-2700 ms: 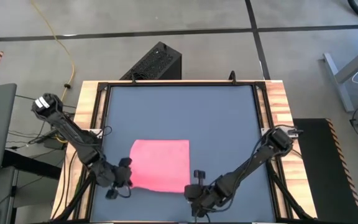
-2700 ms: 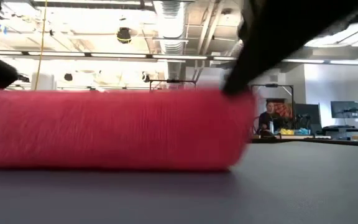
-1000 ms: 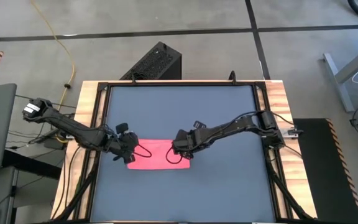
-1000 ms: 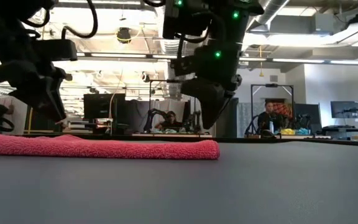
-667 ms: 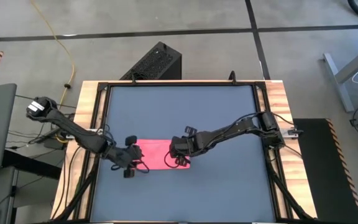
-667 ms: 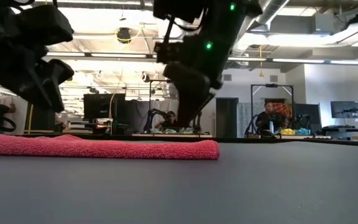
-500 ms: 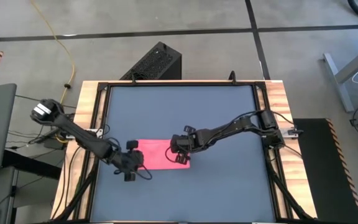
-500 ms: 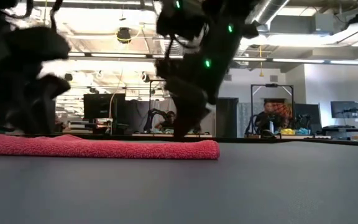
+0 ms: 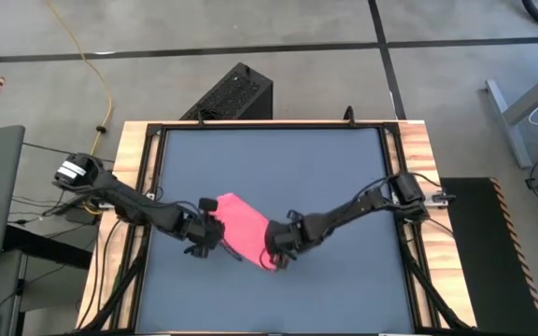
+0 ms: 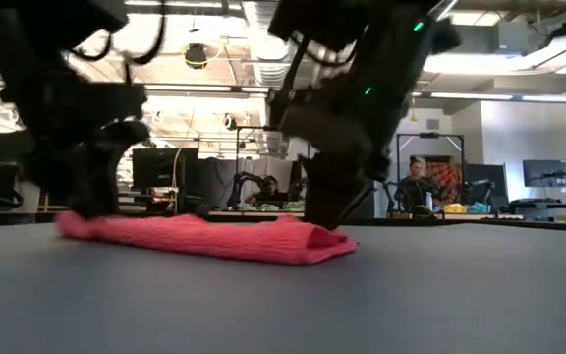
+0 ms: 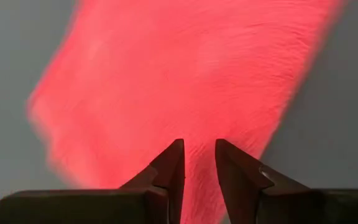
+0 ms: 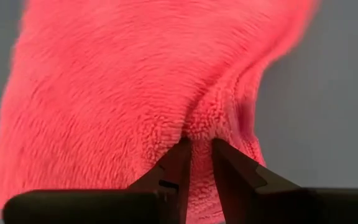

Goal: Roll towel
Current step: Fold the pink towel

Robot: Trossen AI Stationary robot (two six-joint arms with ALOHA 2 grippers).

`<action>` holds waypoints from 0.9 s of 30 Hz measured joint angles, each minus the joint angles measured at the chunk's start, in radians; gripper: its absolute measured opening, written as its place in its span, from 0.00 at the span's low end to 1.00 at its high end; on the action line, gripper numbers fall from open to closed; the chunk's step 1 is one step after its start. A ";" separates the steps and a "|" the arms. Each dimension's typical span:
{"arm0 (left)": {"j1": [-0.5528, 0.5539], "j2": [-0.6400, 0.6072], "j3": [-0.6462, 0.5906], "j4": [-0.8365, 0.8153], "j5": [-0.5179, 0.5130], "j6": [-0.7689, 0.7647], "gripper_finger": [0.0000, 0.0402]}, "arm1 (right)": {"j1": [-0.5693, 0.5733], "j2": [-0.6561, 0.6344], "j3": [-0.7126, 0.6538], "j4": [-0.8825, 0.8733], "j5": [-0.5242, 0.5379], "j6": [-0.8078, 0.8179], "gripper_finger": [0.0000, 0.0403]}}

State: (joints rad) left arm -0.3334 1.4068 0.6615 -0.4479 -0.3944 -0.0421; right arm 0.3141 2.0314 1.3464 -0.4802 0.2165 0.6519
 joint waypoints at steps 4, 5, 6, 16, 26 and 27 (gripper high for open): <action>0.072 -0.031 0.121 -0.203 -0.057 0.052 0.20 | 0.058 0.007 0.048 -0.009 -0.030 -0.013 0.23; 0.083 -0.039 0.153 -0.227 -0.062 0.059 0.20 | 0.070 0.007 0.063 -0.009 -0.030 -0.034 0.23; 0.091 -0.048 0.184 -0.240 -0.062 0.061 0.20 | 0.080 0.007 0.080 -0.009 -0.026 -0.054 0.23; 0.014 -0.050 0.065 0.064 0.248 -0.094 0.20 | 0.083 0.004 0.117 -0.096 0.166 -0.054 0.23; 0.054 -0.019 -0.075 0.139 0.142 -0.011 0.20 | 0.112 0.001 -0.043 0.121 0.139 0.149 0.23; 0.070 -0.019 -0.075 0.140 0.142 0.017 0.20 | 0.122 0.002 -0.048 0.154 0.138 0.160 0.23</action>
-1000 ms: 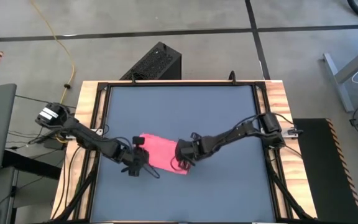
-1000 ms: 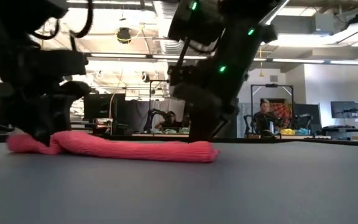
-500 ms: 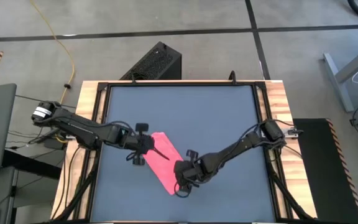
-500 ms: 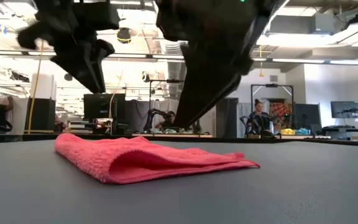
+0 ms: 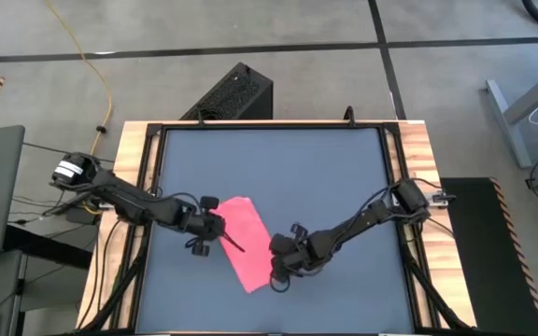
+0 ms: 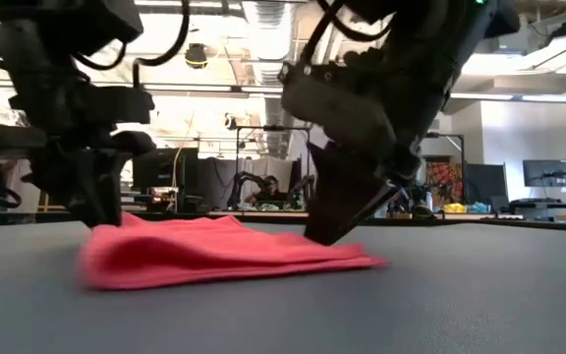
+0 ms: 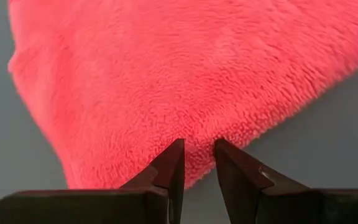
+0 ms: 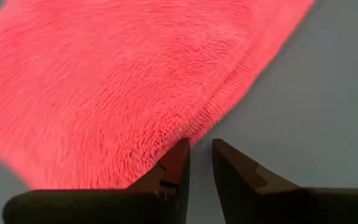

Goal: Roll towel
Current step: Fold the pink towel

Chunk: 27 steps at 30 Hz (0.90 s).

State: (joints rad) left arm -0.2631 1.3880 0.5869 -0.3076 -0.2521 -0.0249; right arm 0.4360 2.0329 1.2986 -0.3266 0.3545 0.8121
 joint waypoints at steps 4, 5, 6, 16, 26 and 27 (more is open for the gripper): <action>0.100 0.000 0.005 0.020 -0.052 0.160 0.20 | 0.040 0.002 -0.001 0.118 -0.026 0.009 0.23; 0.131 0.000 0.014 0.019 -0.071 0.198 0.20 | 0.048 0.002 -0.001 0.145 -0.034 -0.004 0.23; 0.161 0.000 0.027 0.019 -0.087 0.227 0.20 | 0.054 0.002 0.006 0.155 -0.050 -0.025 0.23; 0.263 0.011 0.152 0.125 0.346 0.091 0.20 | -0.042 -0.015 0.099 -0.061 0.079 -0.292 0.23; -0.012 0.195 0.074 0.319 0.368 -0.058 0.20 | -0.240 -0.017 0.046 0.096 0.056 -0.443 0.23; -0.029 0.208 0.074 0.326 0.351 -0.052 0.20 | -0.247 -0.016 0.037 0.133 0.046 -0.459 0.23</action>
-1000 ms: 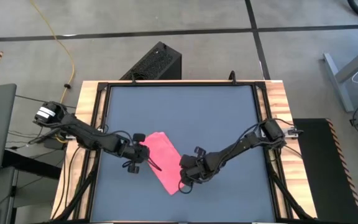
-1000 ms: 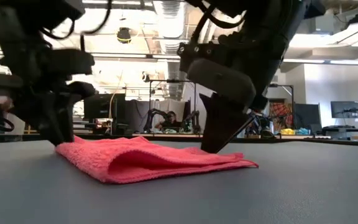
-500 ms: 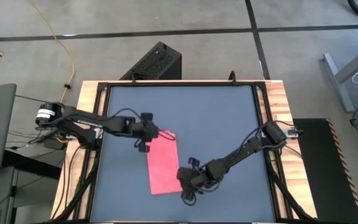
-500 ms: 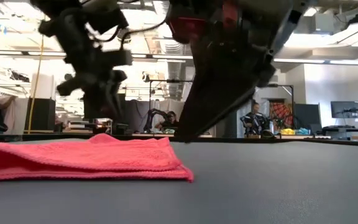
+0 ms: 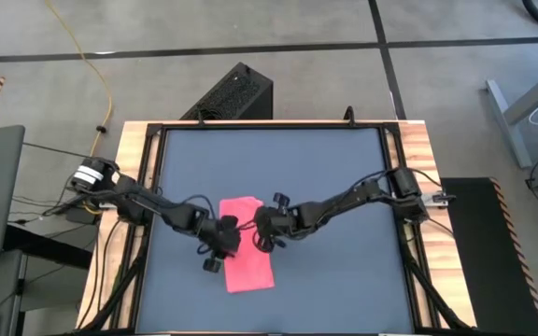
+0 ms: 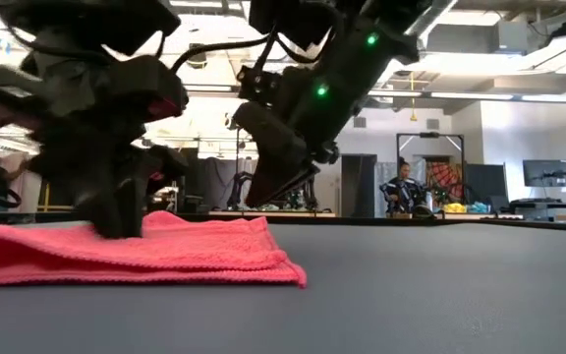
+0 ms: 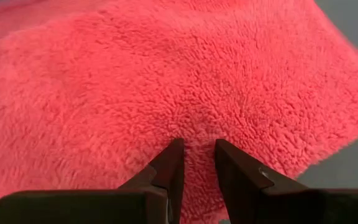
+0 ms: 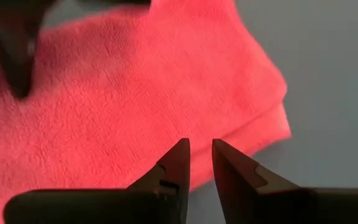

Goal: Roll towel
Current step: Fold the pink towel

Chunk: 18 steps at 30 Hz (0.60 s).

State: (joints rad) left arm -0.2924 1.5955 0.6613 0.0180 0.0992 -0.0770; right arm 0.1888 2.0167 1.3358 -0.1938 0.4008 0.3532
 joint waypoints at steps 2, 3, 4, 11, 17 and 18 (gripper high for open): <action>-0.023 0.007 0.002 -0.011 -0.036 0.004 0.20 | -0.016 0.000 -0.031 0.071 -0.009 -0.016 0.23; -0.029 0.007 0.002 -0.024 -0.057 0.004 0.20 | -0.027 -0.001 -0.052 0.100 -0.011 -0.014 0.23; -0.034 0.007 0.002 -0.038 -0.075 0.004 0.20 | -0.036 -0.001 -0.071 0.113 -0.012 -0.008 0.23; -0.036 -0.042 0.001 -0.111 -0.113 0.013 0.20 | -0.072 0.000 -0.217 0.290 -0.040 0.067 0.17; -0.033 -0.065 0.000 -0.199 -0.169 0.055 0.20 | -0.011 -0.002 -0.265 0.348 -0.045 0.126 0.10; -0.030 -0.066 0.000 -0.224 -0.182 0.066 0.20 | 0.009 -0.002 -0.265 0.348 -0.046 0.136 0.09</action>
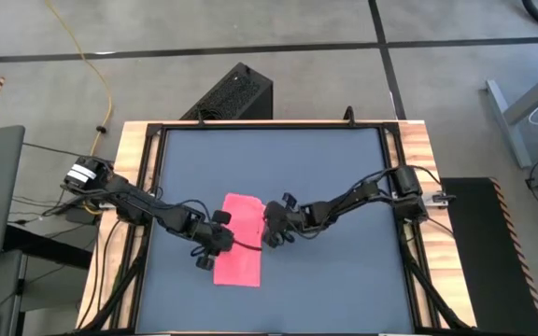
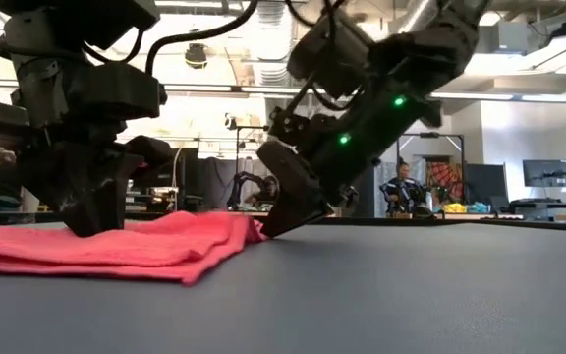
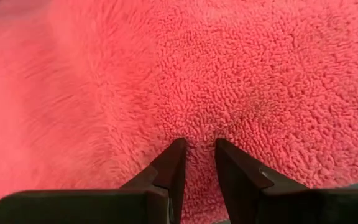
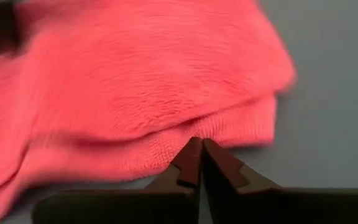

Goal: Roll towel
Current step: Fold the pink towel

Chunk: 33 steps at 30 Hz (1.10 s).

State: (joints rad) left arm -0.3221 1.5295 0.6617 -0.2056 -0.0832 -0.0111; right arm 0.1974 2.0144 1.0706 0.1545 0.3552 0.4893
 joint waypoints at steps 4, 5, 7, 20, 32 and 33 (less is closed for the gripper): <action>0.020 -0.007 0.001 -0.082 -0.026 0.048 0.20 | 0.091 0.000 0.000 0.014 -0.003 0.019 0.05; 0.028 -0.014 0.001 -0.105 -0.030 0.062 0.20 | 0.112 0.000 0.000 0.015 0.003 0.018 0.04; 0.043 -0.039 0.000 -0.138 -0.032 0.089 0.20 | 0.142 -0.001 0.011 -0.003 0.043 -0.004 0.04; 0.074 -0.402 -0.002 -0.174 0.098 0.056 0.20 | 0.112 -0.099 0.042 -0.116 0.165 -0.034 0.06; -0.141 -0.166 -0.192 0.388 0.027 -0.232 0.20 | 0.116 -0.111 0.042 -0.251 0.114 0.119 0.07; -0.148 -0.135 -0.192 0.413 0.011 -0.242 0.20 | 0.122 -0.111 0.042 -0.263 0.114 0.140 0.07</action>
State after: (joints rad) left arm -0.4699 1.3949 0.4694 0.2077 -0.0721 -0.2533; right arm 0.3196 1.9038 1.1126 -0.1086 0.4694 0.6293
